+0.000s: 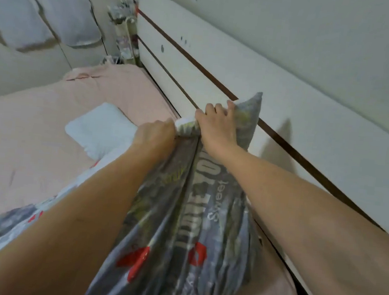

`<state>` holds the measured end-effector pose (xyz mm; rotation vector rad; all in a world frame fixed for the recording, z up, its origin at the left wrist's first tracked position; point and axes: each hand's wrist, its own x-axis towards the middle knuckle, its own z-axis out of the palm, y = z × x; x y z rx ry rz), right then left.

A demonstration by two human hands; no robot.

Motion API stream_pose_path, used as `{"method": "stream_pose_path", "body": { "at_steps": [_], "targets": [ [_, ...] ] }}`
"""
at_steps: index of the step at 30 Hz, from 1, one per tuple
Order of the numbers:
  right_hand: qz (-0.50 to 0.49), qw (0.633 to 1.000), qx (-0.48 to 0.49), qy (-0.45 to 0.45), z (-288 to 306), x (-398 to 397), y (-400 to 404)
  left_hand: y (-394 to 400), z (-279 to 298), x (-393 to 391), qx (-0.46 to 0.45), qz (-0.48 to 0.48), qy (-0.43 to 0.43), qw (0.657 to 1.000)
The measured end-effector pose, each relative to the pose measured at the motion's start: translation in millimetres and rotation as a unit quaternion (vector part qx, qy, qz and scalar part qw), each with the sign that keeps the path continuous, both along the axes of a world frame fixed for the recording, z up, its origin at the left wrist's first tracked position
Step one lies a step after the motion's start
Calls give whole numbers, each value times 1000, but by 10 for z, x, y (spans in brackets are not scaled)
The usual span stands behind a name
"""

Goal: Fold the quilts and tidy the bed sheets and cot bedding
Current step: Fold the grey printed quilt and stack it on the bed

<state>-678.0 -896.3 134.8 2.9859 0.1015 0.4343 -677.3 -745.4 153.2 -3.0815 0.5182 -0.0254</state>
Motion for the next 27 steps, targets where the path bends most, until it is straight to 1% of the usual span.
{"method": "stream_pose_path", "body": {
  "at_steps": [1, 3, 5, 6, 8, 10, 11, 12, 13, 14, 15, 16, 17, 18, 19, 20, 21, 22, 23, 24, 25, 26, 27],
  "targets": [
    [3, 1000, 9, -22, -1, 125, 47, 34, -13, 114, -11, 15, -16, 1000],
    [26, 998, 22, -57, -69, 535, 238, 121, -36, 440, -19, 76, -28, 997],
    [48, 996, 55, -58, -297, 884, 387, 176, -220, 711, -2, 148, -32, 988],
    [58, 993, 91, -39, -500, 1052, 434, 199, -405, 832, 7, 175, -40, 984],
    [57, 980, 186, 50, -950, 1150, 391, 214, -828, 900, 22, 201, -21, 979],
    [9, 954, 262, 147, -1503, 1071, 148, 143, -1317, 862, 45, 186, 48, 980],
    [-33, 939, 289, 181, -1743, 946, -25, 79, -1510, 794, 59, 168, 90, 980],
    [-89, 922, 320, 198, -1933, 817, -209, 19, -1653, 735, 64, 147, 117, 980],
    [-162, 893, 358, 217, -2112, 694, -430, -113, -1789, 717, 69, 116, 134, 982],
    [-231, 853, 399, 243, -2218, 565, -621, -247, -1867, 704, 69, 78, 141, 985],
    [-283, 805, 442, 278, -2314, 416, -792, -400, -1933, 693, 67, 33, 140, 987],
    [-304, 759, 479, 318, -2378, 255, -914, -553, -1970, 669, 76, -13, 141, 987],
    [-301, 726, 506, 355, -2418, 94, -982, -683, -2003, 646, 96, -70, 131, 984],
    [-279, 705, 529, 382, -2463, -65, -1069, -842, -2037, 622, 118, -139, 108, 977],
    [-241, 700, 546, 393, -2472, -189, -1064, -893, -2078, 603, 151, -199, 82, 965],
    [-200, 704, 566, 381, -2448, -298, -1087, -969, -2101, 580, 171, -254, 74, 949],
    [-155, 713, 583, 357, -2391, -399, -1075, -1009, -2124, 600, 197, -319, 73, 924],
    [-113, 731, 586, 330, -2336, -469, -1039, -1025, -2115, 615, 223, -361, 81, 902],
    [-71, 751, 577, 312, -2275, -548, -984, -1056, -2082, 616, 284, -395, 79, 870],
    [-28, 773, 554, 308, -2221, -619, -903, -1070, -2043, 613, 301, -381, 112, 867],
    [9, 795, 520, 313, -2188, -710, -809, -1074, -1996, 603, 264, -320, 163, 895],
    [30, 812, 486, 323, -2166, -803, -700, -1076, -1951, 584, 219, -257, 155, 928],
    [35, 821, 458, 338, -2178, -880, -599, -1068, -1996, 586, 182, -171, 169, 953]
  ]
}}
